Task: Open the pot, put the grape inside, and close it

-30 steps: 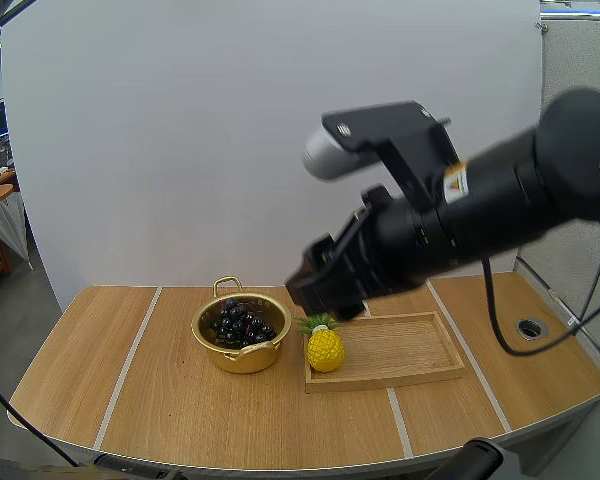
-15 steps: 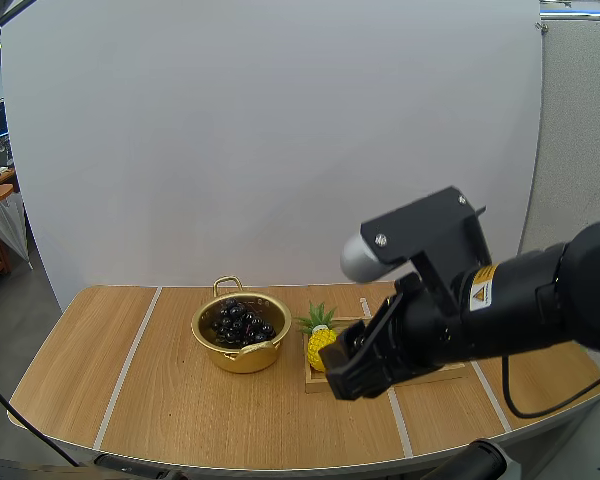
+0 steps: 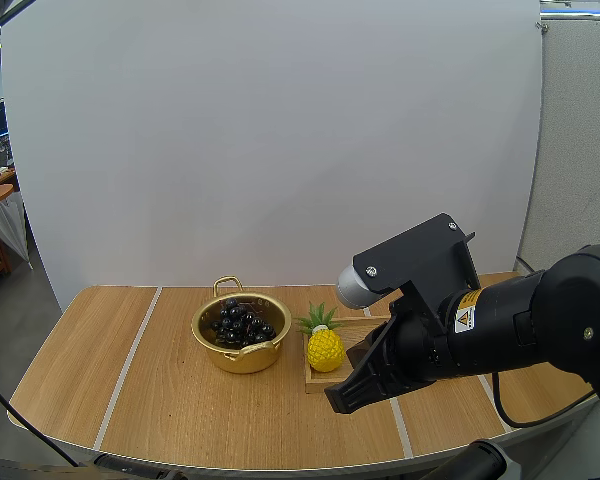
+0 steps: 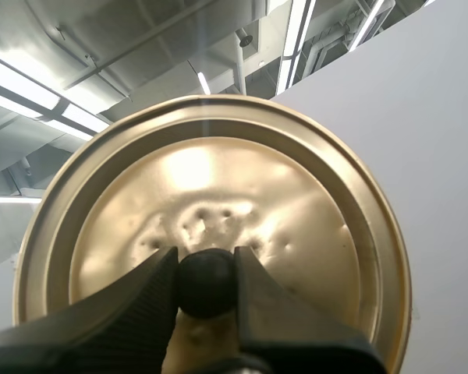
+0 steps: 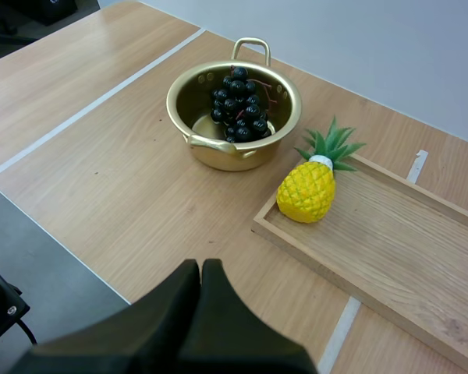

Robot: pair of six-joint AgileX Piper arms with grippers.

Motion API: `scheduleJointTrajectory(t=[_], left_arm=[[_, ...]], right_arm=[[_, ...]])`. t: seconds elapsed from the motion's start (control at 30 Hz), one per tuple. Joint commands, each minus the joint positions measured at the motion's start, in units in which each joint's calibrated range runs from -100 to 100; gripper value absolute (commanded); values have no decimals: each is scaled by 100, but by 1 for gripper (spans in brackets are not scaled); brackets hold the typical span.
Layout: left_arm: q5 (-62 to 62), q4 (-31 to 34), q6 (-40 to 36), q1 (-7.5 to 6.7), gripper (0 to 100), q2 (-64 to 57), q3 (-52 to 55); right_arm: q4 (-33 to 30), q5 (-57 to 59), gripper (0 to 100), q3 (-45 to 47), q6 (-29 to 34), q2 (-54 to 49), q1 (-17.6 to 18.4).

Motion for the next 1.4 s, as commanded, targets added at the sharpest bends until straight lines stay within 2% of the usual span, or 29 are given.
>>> scheduleJointTrajectory(t=[0.0, 0.83, 1.0, 1.33, 1.37], left_arm=[[-202, 3, -63, -7, 0, -27, -22], [-124, -106, -63, -7, 0, -77, -22], [1040, -106, -63, -7, 0, -346, -22], [5677, -112, -63, -7, 0, -786, -22], [5677, -112, -63, -7, 0, -770, -22]], right_arm=[[-41, -123, 0, 3, -32, -62, -22], [-25, -217, 0, 3, -32, -62, -22], [-25, -217, 0, 3, -32, -62, -22], [-36, -180, 0, 3, -32, -100, -22], [-36, -180, 0, 3, -32, -100, -22]])
